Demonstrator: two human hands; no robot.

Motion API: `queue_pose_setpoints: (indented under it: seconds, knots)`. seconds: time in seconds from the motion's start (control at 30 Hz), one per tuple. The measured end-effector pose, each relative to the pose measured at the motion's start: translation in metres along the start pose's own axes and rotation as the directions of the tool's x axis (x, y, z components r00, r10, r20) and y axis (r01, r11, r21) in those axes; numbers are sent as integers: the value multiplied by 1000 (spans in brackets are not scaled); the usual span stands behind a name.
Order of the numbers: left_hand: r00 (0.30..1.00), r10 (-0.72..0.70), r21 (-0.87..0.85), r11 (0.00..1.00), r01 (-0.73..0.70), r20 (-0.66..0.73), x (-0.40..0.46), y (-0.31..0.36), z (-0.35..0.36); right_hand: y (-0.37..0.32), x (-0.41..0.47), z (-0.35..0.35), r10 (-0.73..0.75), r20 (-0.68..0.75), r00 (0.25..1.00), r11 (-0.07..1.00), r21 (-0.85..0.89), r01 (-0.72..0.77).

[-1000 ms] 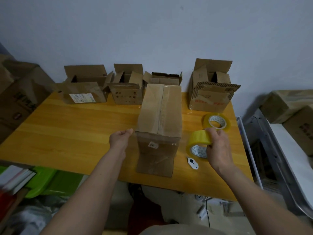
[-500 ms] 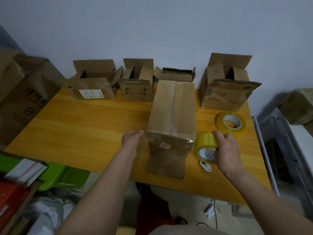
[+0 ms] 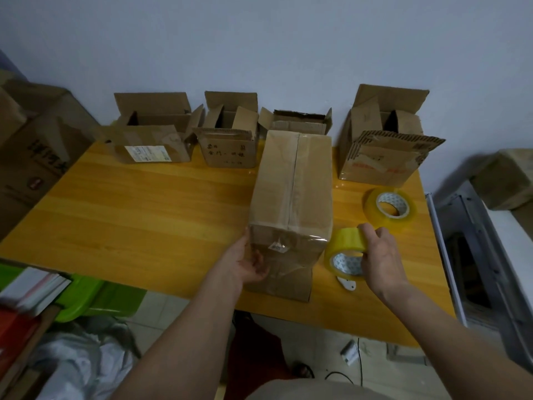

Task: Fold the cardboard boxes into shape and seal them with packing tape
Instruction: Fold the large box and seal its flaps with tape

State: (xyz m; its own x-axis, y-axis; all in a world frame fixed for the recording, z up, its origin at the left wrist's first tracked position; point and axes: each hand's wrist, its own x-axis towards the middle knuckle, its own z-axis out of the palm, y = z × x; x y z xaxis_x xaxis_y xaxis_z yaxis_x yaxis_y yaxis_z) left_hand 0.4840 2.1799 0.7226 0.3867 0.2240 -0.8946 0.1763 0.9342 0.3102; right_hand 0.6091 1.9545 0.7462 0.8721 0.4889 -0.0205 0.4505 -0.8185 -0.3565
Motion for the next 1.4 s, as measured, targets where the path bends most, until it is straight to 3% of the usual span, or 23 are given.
queue_pose_setpoints:
  seconds: [0.1, 0.17, 0.2, 0.23, 0.27, 0.3, 0.33, 0.37, 0.4, 0.47, 0.53, 0.63, 0.73, 0.83, 0.9, 1.03, 1.13, 1.27, 1.4]
  knots:
    - [991, -24, 1, 1000, 25, -129, -9, -2, 6, 1, -1, 1, -28, 33, 999, 999, 28, 27]
    - [952, 137, 159, 983, -95, -273, -13, -1, 5, -1, -3, 1, -35, 62, 997, 997, 72, 30]
    - [872, 306, 313, 931, -189, -381, -12, -4, 4, -2, -3, 0, -35, 77, 996, 995, 98, 28]
    - [713, 545, 521, 803, -291, -441, -11, -7, 3, -2, -4, -1, -43, 92, 995, 992, 120, 32]
    - [496, 798, 714, 564, -414, -343, -14, -11, 3, -3, -5, -1, -60, 108, 992, 990, 137, 45]
    - [245, 966, 831, 207, -517, -88, -18, -15, 5, -3, -6, 0, -80, 124, 989, 986, 154, 61]
    - [53, 976, 817, -147, -557, 212, -20, -21, 9, -5, -7, 0, -101, 141, 985, 982, 171, 76]
    - [-32, 891, 718, -385, -579, 452, -21, -27, 14, -7, -8, 2, -121, 157, 980, 978, 190, 90]
    - [-25, 789, 617, -500, -607, 614, -22, -32, 18, -10, -10, 4, -143, 173, 974, 972, 210, 105]
    - [127, 651, 564, -523, -639, 748, -21, -38, 26, -17, -13, 10, -187, 206, 960, 957, 257, 132]
    - [261, 609, 634, -542, -552, 749, -13, -41, 29, -20, -17, 17, -223, 230, 947, 941, 303, 148]
    - [334, 566, 657, -647, -387, 754, 1, -40, 28, -18, -17, 21, -243, 229, 942, 919, 364, 149]
    - [332, 570, 659, -674, -335, 752, 7, -41, 28, -7, -13, 16, -203, 316, 927, 889, 457, 39]
    - [301, 586, 659, -670, -342, 752, 8, -42, 28, 10, -13, 11, -116, 440, 890, 738, 638, -219]
    - [302, 591, 664, -661, -350, 748, 8, -41, 28, 24, -9, 19, 20, 418, 908, 668, 671, -323]
    - [318, 600, 679, -647, -348, 735, 7, -41, 29, 48, 4, 55, 228, 358, 905, 878, 326, -350]
    - [334, 589, 677, -658, -331, 736, 5, -41, 28, 54, 6, 83, 272, 424, 864, 905, 192, -379]
    - [365, 583, 686, -650, -326, 726, -1, -43, 28, 57, 2, 107, 262, 381, 887, 958, 8, -286]
    - [367, 571, 677, -657, -331, 734, -10, -50, 22, 56, 7, 117, 243, 340, 909, 960, 50, -275]
